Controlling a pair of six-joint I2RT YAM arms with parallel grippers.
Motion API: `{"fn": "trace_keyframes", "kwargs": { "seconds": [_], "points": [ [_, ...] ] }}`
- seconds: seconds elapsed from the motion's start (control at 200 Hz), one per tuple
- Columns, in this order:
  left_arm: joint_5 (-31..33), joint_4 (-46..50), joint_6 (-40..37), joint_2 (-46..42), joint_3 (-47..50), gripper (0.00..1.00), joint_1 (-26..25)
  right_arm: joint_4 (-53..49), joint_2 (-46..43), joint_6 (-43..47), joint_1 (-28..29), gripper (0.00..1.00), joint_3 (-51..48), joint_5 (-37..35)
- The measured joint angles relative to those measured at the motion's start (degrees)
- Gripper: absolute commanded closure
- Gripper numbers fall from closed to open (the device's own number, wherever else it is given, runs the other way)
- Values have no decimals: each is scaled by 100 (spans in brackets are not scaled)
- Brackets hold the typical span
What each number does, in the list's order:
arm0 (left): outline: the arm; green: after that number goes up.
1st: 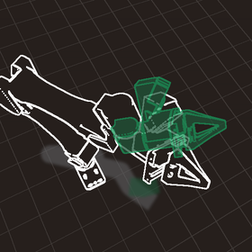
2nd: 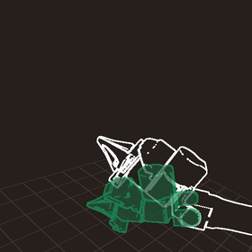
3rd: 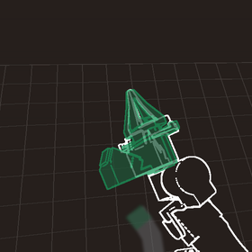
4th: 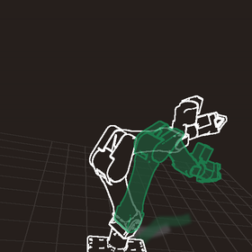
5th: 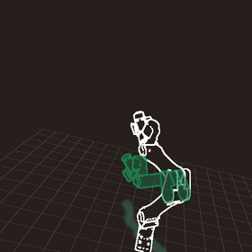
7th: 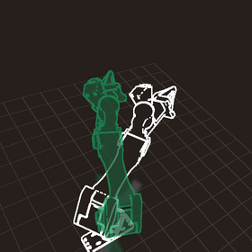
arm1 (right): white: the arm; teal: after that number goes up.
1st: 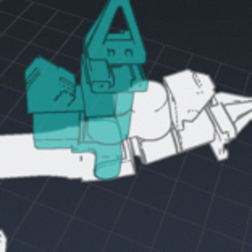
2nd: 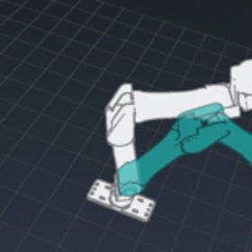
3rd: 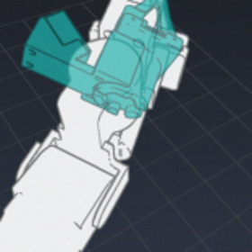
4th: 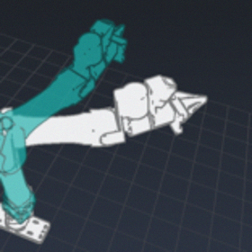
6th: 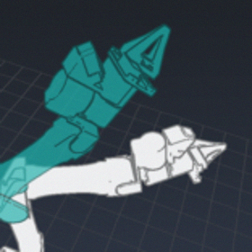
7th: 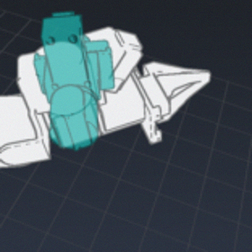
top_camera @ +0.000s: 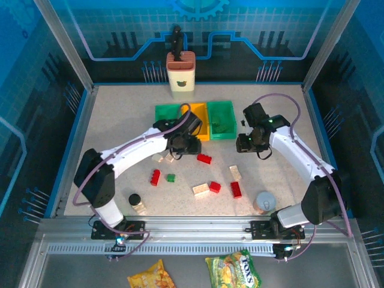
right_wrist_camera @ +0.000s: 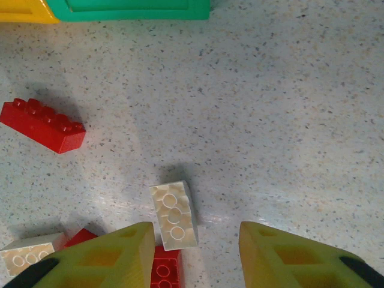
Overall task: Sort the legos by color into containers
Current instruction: Place the lego in the container.
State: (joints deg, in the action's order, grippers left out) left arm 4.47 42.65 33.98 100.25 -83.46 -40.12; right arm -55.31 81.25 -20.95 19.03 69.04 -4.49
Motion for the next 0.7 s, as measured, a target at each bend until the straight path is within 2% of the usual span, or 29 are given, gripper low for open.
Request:
{"fn": "trace_keyframes", "kwargs": {
  "seconds": [0.385, 0.7],
  "points": [
    [-136, -114, -699, 1790, -2538, 60, 22, -262, -538, 0, -199, 57, -81, -109],
    [-138, -271, -739, 3064, -3987, 61, 120, -413, -732, 0, -236, 57, -90, -166]
  ]
}}
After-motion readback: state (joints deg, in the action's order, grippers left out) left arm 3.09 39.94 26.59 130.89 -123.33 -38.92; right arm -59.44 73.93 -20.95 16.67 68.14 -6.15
